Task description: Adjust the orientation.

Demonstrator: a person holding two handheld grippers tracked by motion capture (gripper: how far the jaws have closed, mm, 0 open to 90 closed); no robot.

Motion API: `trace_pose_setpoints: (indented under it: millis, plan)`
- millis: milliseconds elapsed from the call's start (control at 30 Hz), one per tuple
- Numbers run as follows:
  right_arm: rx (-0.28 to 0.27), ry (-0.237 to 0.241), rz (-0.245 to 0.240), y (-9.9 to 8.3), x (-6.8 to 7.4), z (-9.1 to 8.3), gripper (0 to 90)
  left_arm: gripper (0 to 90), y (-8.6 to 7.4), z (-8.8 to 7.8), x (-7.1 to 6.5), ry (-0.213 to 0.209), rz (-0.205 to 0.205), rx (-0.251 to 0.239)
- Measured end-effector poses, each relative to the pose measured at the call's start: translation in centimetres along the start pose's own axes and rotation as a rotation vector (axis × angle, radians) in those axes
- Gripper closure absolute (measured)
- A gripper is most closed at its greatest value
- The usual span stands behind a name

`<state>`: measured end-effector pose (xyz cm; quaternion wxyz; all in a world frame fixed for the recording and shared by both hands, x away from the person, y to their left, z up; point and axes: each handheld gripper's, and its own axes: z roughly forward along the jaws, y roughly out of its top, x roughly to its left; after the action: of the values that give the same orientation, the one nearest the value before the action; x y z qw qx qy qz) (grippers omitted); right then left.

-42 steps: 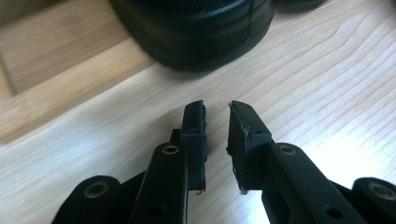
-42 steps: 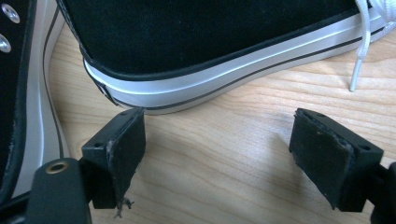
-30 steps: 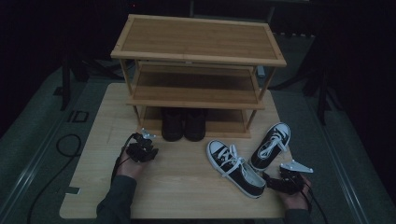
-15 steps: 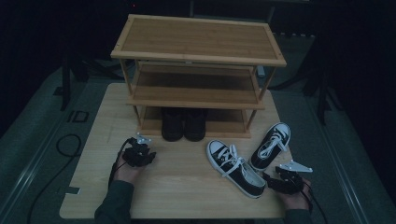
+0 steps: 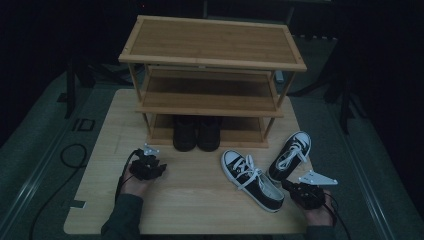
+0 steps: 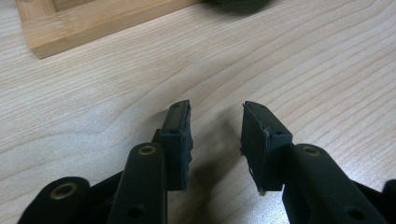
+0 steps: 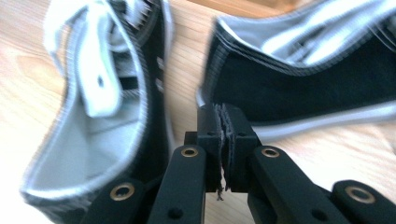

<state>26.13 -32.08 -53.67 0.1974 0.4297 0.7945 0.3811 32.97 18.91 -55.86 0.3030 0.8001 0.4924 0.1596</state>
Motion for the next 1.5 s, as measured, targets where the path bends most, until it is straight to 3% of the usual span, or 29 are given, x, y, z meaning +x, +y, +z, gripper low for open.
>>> trace_pose_setpoints:
  millis: [367, 467, 567, 800, 900, 967, 1000, 1100, 1167, 1233, 1500]
  plan:
    - [-0.026, 0.103, -0.064, 3.0, 1.6, 0.2, 72.1, 61.2, -0.1, 0.0, 0.2, -0.014, -0.004, -0.005]
    - [-0.004, 0.118, -0.106, 3.7, 2.2, 0.6, 69.4, 60.7, -0.1, 0.0, 0.1, -0.017, -0.009, -0.008]
    - [0.041, 0.096, -0.152, 4.3, 2.7, 1.6, 70.4, 60.7, -0.2, 0.0, 0.2, -0.020, -0.013, -0.010]
    - [0.124, 0.072, -0.202, 5.4, 3.2, 4.0, 75.2, 60.7, -0.2, 0.0, 0.4, -0.029, -0.021, -0.018]
    - [0.149, 0.071, -0.218, 5.6, 3.4, 4.8, 81.3, 60.7, -0.2, 0.0, 0.4, -0.030, -0.021, -0.018]
    - [0.149, 0.071, -0.221, 5.6, 3.5, 5.0, 84.6, 60.7, -0.2, 0.0, 0.4, -0.030, -0.022, -0.020]
    - [0.152, 0.061, -0.245, 5.7, 3.7, 5.2, 87.7, 60.7, -0.2, 0.0, 0.4, -0.031, -0.023, -0.021]
    - [0.145, 0.079, -0.238, 5.8, 3.5, 5.2, 88.2, 60.8, -0.2, 0.1, 0.4, -0.033, -0.025, -0.023]
    - [0.130, 0.095, -0.226, 5.8, 3.4, 5.2, 88.3, 60.8, -0.2, 0.1, 0.4, -0.032, -0.024, -0.023]
    - [0.116, 0.144, -0.204, 5.7, 3.4, 5.5, 88.3, 60.8, -0.2, 0.1, 0.4, -0.033, -0.025, -0.023]
    - [0.101, 0.190, -0.231, 6.7, 5.5, 6.9, 88.3, 60.8, -0.2, 0.1, 0.5, -0.038, -0.028, -0.026]
